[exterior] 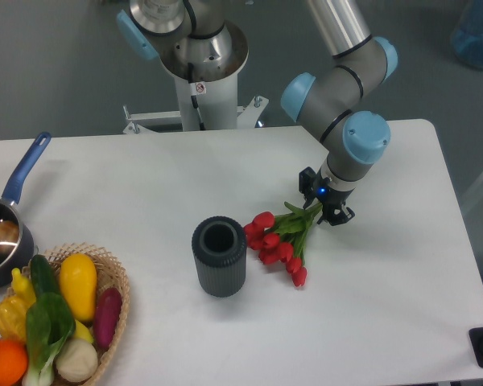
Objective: Pick up the flowers from the table
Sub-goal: 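Lower the gripper onto the stems just below the blooms, then close the gripper around the red tulip stems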
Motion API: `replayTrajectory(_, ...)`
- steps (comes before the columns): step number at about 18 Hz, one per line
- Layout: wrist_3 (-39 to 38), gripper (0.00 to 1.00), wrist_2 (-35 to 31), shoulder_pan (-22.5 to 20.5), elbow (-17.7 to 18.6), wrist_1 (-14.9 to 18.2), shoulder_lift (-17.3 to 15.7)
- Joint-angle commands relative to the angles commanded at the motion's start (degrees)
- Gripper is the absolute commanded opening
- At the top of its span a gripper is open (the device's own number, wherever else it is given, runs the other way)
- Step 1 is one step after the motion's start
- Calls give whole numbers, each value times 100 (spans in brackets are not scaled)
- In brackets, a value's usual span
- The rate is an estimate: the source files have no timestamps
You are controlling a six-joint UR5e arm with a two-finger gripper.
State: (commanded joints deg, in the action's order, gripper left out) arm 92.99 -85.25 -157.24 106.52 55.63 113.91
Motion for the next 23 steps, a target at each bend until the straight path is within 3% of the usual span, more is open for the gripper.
replayTrajectory(3,9,32,0,0,0,9,0)
replayTrajectory(7,-9,21,0,0,0,18,-9)
replayTrajectory(13,26,21,-9,-35,-35,26,-53)
replayTrajectory(23,-9,22,44,9,-518,97,-387)
